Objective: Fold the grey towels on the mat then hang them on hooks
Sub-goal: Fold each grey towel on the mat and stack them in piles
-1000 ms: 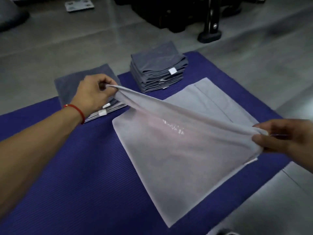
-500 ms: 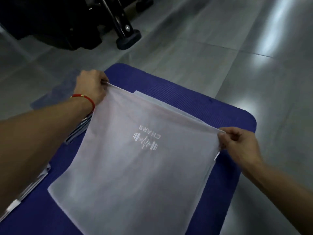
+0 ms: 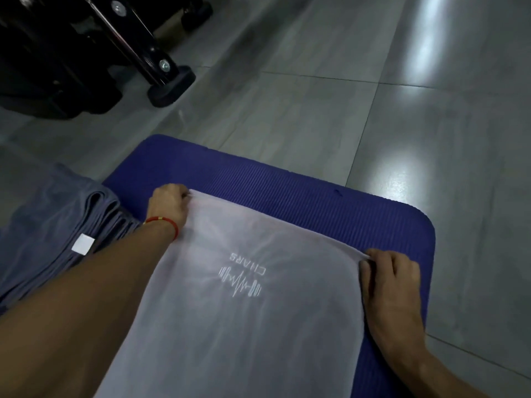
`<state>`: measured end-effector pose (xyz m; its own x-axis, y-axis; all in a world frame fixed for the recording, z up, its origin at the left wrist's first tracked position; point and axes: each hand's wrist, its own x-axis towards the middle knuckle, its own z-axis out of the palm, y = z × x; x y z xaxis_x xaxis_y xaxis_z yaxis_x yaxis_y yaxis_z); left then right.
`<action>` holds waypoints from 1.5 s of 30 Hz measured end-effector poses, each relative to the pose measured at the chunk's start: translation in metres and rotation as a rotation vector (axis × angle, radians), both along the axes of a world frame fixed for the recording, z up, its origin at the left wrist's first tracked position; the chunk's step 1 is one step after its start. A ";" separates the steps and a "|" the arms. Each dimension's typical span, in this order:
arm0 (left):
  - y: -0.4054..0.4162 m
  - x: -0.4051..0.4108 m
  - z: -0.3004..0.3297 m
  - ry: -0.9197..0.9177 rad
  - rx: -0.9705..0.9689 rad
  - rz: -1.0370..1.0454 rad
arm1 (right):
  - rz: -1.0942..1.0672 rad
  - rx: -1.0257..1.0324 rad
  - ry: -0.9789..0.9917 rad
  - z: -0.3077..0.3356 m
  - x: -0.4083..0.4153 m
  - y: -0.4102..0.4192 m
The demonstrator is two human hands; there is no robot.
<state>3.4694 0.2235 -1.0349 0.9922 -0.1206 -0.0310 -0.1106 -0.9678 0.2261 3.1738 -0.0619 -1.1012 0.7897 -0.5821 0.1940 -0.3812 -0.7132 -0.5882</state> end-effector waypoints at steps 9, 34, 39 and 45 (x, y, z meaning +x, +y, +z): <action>0.003 0.018 0.008 0.179 -0.041 -0.078 | -0.058 -0.217 0.066 -0.011 0.002 -0.003; 0.137 -0.173 0.214 -0.251 -0.068 -0.129 | 0.253 0.185 0.053 0.089 -0.015 0.020; 0.218 -0.240 0.258 -0.303 -0.082 0.049 | 0.486 0.087 -0.074 0.164 0.008 0.047; 0.312 -0.329 0.296 -0.350 -0.269 0.271 | 0.741 0.229 -0.106 0.289 0.043 0.106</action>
